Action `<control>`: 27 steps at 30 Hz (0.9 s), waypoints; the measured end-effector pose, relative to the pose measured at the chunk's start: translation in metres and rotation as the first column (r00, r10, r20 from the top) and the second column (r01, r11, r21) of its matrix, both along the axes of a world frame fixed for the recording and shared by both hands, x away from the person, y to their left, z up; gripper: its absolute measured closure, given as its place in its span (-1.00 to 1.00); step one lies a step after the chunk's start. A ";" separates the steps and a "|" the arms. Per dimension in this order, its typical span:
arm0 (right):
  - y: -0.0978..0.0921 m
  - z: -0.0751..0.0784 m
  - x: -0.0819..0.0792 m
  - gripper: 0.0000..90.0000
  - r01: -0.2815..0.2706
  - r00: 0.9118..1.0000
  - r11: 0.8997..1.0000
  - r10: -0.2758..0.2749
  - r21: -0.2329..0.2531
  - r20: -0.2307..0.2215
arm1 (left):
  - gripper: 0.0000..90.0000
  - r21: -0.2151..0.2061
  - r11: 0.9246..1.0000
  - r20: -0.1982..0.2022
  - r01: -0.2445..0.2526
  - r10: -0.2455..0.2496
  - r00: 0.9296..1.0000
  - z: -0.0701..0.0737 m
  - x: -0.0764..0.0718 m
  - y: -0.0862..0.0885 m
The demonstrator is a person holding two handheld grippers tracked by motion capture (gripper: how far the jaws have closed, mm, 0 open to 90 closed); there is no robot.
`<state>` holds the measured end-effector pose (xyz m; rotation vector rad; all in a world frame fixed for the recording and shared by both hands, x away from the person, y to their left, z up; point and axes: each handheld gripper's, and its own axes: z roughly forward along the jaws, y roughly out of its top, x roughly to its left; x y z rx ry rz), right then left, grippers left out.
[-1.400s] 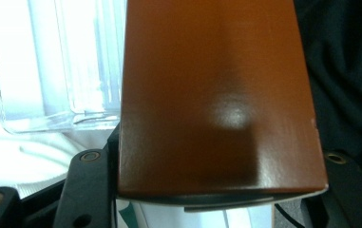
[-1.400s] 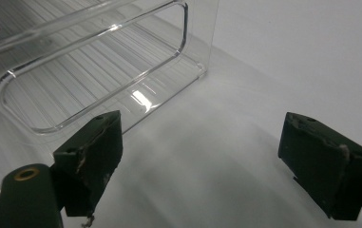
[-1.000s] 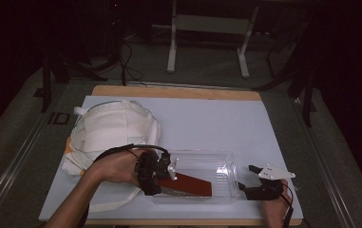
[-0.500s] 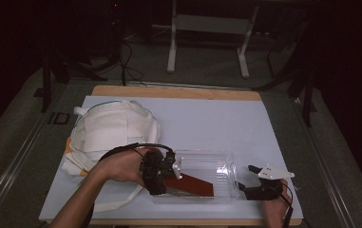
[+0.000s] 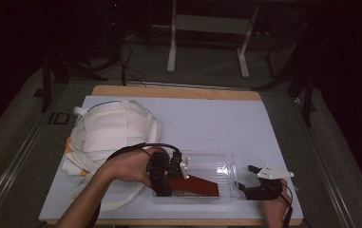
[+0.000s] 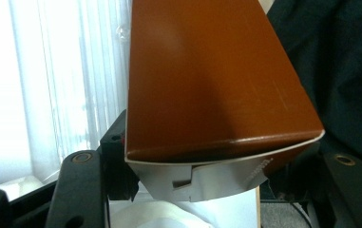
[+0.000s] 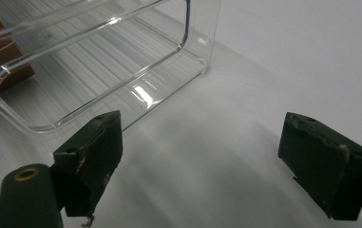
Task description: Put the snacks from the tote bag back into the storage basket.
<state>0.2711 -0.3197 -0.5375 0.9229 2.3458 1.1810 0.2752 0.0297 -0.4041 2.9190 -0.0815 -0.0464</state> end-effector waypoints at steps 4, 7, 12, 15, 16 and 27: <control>0.000 0.000 0.000 -0.67 -0.004 1.000 1.000 0.004 -0.005 0.000 | -0.14 0.004 1.000 0.006 0.002 -0.002 1.000 -0.001 -0.001 -0.002; 0.000 0.000 0.001 -0.67 -0.005 1.000 1.000 0.005 -0.003 0.000 | -0.14 0.010 1.000 0.010 0.004 -0.004 1.000 -0.003 -0.002 -0.003; 0.000 0.000 0.001 -0.67 -0.005 1.000 1.000 0.005 -0.002 -0.001 | -0.18 0.027 1.000 0.003 -0.003 0.003 1.000 -0.008 -0.002 -0.006; 0.000 0.000 0.001 -0.67 -0.005 1.000 1.000 0.005 -0.001 -0.003 | -0.20 0.038 0.999 0.004 -0.006 0.006 1.000 -0.011 -0.003 -0.008; 0.000 0.000 0.001 -0.67 -0.005 1.000 1.000 0.005 -0.001 -0.003 | -0.20 0.040 0.999 0.003 -0.006 0.006 1.000 -0.012 -0.002 -0.008; 0.000 0.000 0.001 -0.67 -0.007 1.000 1.000 0.007 -0.001 -0.003 | -0.25 0.052 0.998 -0.011 -0.022 0.023 1.000 -0.017 -0.002 -0.008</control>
